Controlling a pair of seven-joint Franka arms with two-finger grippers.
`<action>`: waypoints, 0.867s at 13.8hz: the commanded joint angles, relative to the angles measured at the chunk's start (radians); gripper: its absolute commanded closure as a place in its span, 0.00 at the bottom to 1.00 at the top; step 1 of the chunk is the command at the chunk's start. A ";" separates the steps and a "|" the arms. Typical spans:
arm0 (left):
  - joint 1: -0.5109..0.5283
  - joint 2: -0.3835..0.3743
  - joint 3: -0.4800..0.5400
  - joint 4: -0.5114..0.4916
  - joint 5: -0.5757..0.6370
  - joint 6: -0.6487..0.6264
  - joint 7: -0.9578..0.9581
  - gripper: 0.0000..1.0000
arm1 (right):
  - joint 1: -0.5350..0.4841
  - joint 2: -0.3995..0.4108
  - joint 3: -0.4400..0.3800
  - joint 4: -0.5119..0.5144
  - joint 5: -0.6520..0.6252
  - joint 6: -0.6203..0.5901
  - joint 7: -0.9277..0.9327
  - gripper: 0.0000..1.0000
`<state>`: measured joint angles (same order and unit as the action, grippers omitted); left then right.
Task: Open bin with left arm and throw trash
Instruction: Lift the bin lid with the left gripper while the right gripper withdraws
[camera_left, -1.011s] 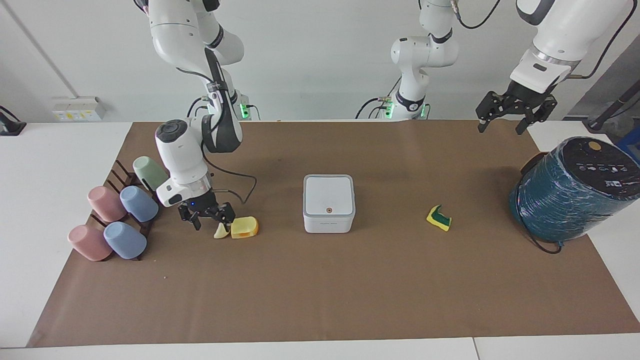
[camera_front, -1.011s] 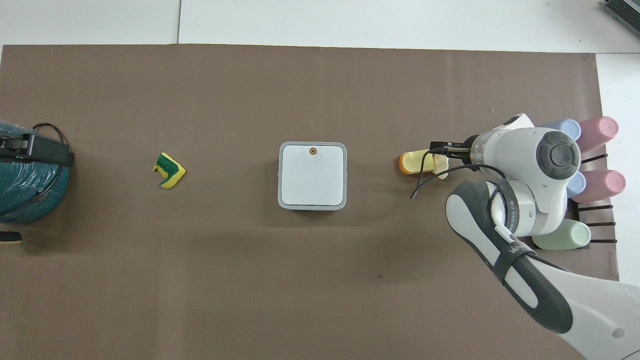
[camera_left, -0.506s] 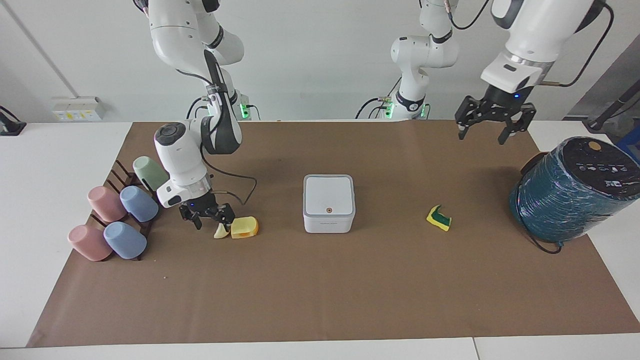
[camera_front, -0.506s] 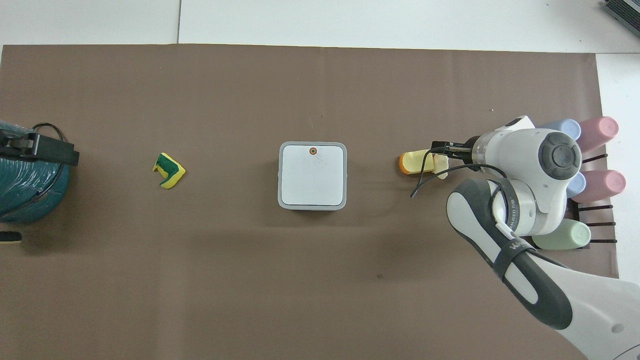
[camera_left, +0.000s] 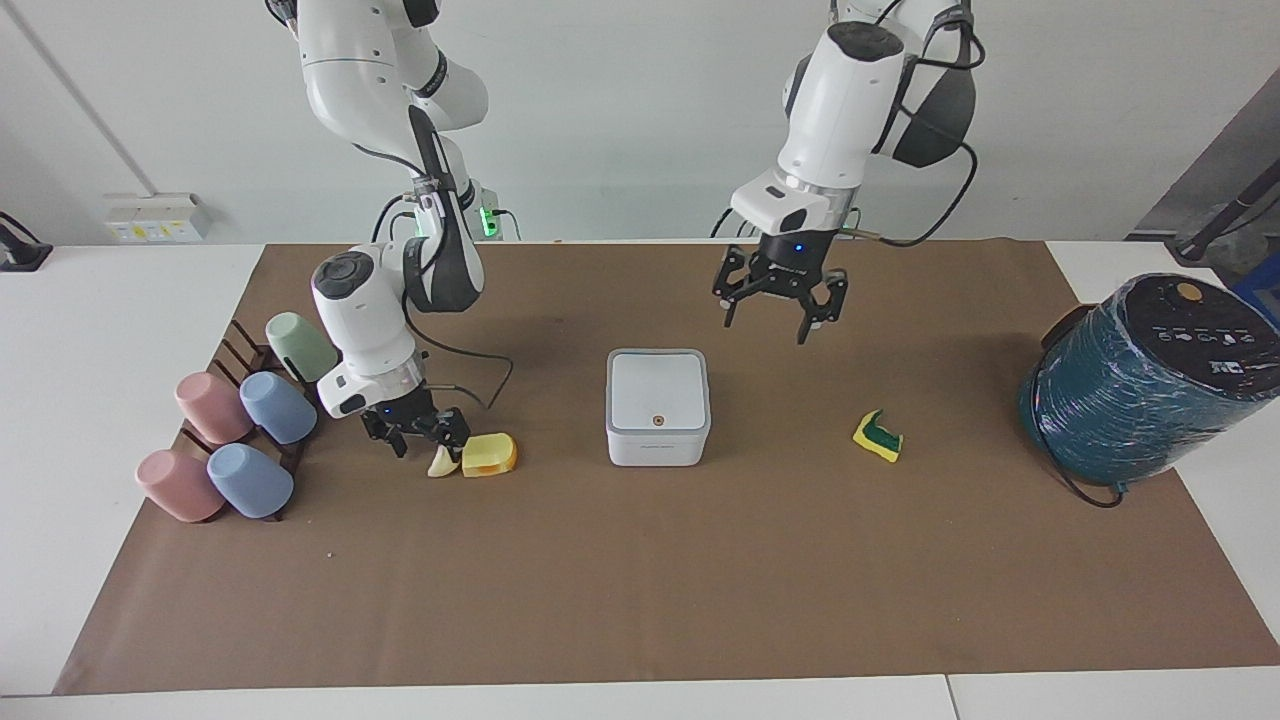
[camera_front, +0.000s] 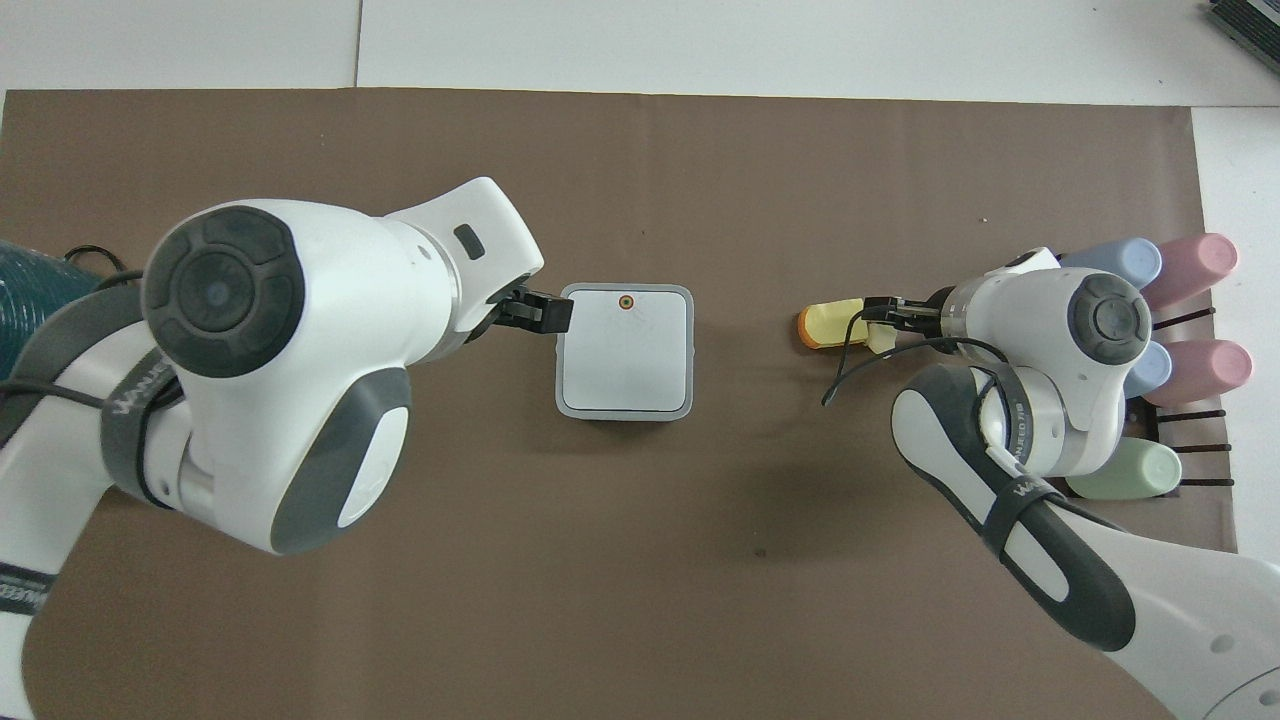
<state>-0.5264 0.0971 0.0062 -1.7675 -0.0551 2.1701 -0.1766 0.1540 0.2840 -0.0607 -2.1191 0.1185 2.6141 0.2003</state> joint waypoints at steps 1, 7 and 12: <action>-0.050 0.084 0.020 0.026 -0.022 0.104 -0.011 0.22 | 0.004 0.007 0.009 -0.007 0.024 0.020 0.025 1.00; -0.090 0.167 0.020 0.034 -0.022 0.196 -0.012 1.00 | -0.019 0.014 0.005 0.067 0.004 -0.071 -0.016 1.00; -0.130 0.234 0.020 0.030 -0.023 0.260 -0.041 1.00 | -0.054 -0.008 -0.004 0.200 -0.075 -0.257 -0.018 1.00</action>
<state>-0.6364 0.3035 0.0083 -1.7501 -0.0668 2.4096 -0.2023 0.1348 0.2836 -0.0682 -2.0045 0.0730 2.4626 0.1991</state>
